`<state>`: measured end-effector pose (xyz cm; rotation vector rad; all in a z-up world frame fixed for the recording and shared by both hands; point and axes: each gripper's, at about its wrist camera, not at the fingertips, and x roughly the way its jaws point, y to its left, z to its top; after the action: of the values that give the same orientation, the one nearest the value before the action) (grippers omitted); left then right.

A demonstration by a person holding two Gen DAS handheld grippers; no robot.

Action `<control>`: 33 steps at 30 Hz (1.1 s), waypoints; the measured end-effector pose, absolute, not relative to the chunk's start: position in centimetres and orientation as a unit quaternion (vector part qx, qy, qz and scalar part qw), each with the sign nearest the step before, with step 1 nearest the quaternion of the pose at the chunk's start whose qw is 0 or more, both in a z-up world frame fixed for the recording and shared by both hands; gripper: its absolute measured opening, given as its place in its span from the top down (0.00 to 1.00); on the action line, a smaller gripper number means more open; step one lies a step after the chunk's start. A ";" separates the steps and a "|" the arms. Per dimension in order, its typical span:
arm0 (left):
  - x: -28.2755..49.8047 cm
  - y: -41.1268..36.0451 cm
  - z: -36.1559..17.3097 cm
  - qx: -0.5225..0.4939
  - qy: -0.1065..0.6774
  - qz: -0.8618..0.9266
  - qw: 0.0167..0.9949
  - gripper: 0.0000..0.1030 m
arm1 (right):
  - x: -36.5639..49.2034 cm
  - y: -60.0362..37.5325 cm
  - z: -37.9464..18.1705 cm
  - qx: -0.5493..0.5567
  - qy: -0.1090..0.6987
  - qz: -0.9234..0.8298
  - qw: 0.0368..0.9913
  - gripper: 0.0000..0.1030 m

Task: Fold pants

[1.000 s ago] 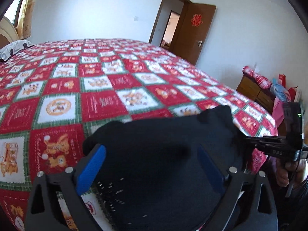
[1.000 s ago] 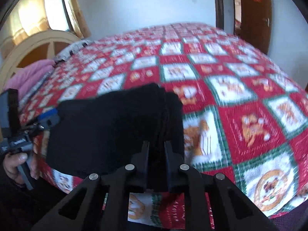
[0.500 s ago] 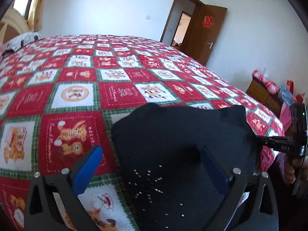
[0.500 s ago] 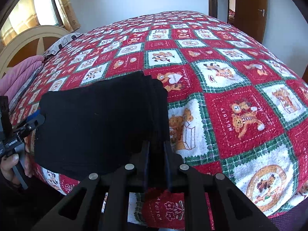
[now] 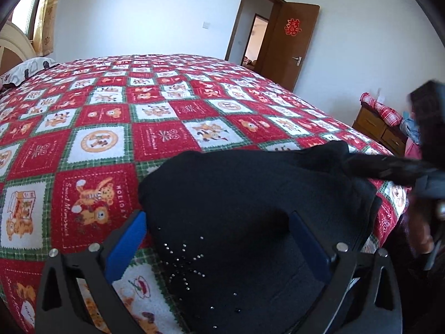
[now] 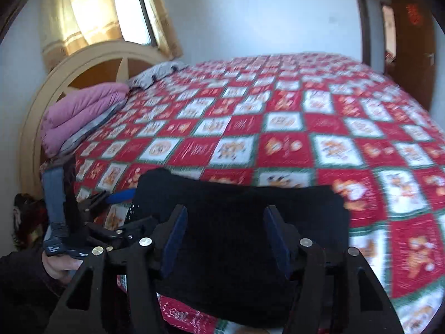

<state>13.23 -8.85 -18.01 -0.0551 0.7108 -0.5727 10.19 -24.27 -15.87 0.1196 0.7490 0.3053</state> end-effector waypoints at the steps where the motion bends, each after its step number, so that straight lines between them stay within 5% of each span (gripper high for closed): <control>1: 13.3 -8.8 -18.0 -0.026 0.343 -0.276 0.897 0.00 | 10.8 -24.4 -16.7 0.057 0.376 0.136 0.915 0.43; 5: 13.7 -8.7 -18.8 -0.033 0.357 -0.274 0.892 0.00 | 12.1 -28.1 -19.7 0.075 0.415 0.061 0.905 0.49; 7: 14.0 -8.7 -19.3 -0.040 0.365 -0.275 0.888 0.00 | 11.8 -29.1 -19.9 0.073 0.416 0.057 0.905 0.62; 11: 13.9 -8.8 -19.3 -0.034 0.365 -0.275 0.889 0.00 | 11.7 -29.8 -20.1 0.076 0.404 0.062 0.909 0.62; 15: 13.9 -8.6 -19.2 -0.032 0.369 -0.271 0.889 0.00 | 10.1 -29.2 -19.0 0.062 0.382 0.064 0.920 0.57; 17: 13.9 -8.5 -19.3 -0.034 0.368 -0.270 0.889 0.00 | 9.0 -29.9 -18.3 0.075 0.366 0.049 0.926 0.35; 18: 13.9 -8.5 -19.3 -0.034 0.368 -0.270 0.889 0.00 | 8.5 -30.4 -18.0 0.079 0.358 0.034 0.930 0.32; 33: 13.9 -7.8 -18.7 -0.026 0.345 -0.249 0.905 0.00 | 8.6 -33.6 -20.7 0.148 0.380 0.031 0.913 0.30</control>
<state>13.94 -7.83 -18.75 -0.0533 0.7129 -0.5148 8.58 -33.56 -20.74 0.3049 0.7821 0.0636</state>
